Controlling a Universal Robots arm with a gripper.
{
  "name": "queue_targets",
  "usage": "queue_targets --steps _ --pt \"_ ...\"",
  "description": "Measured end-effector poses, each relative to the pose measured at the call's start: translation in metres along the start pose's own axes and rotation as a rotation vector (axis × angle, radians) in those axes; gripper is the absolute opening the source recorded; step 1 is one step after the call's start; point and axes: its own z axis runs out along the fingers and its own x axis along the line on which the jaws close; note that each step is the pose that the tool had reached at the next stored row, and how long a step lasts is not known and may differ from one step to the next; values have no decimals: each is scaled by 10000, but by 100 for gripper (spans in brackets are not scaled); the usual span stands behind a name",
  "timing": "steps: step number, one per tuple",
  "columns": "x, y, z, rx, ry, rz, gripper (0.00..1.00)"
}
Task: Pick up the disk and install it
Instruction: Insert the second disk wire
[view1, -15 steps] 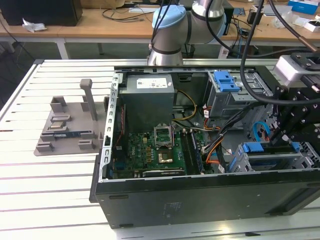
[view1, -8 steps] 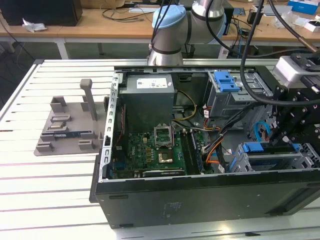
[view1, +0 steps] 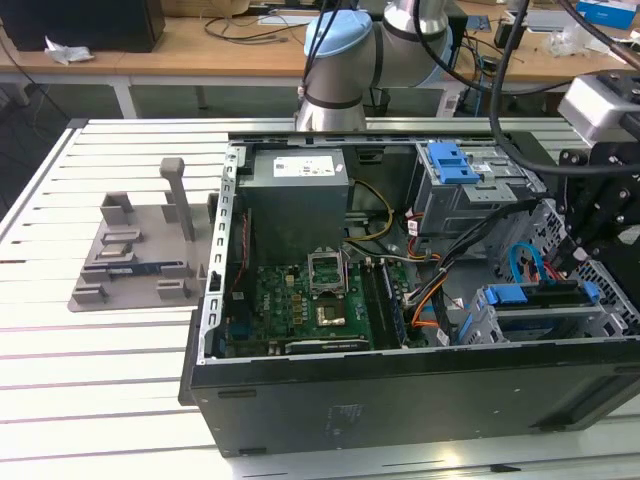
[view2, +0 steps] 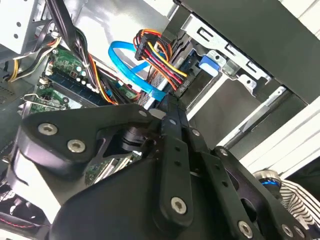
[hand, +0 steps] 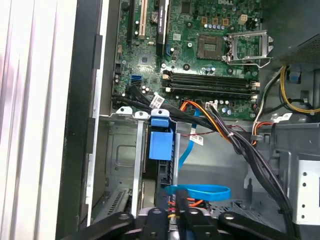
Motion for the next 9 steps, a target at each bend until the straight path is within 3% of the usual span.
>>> queue_targets --steps 1,9 --pt "0 -1 16 -15 -4 -3 11" --pt "25 -10 183 -187 -20 -10 11"
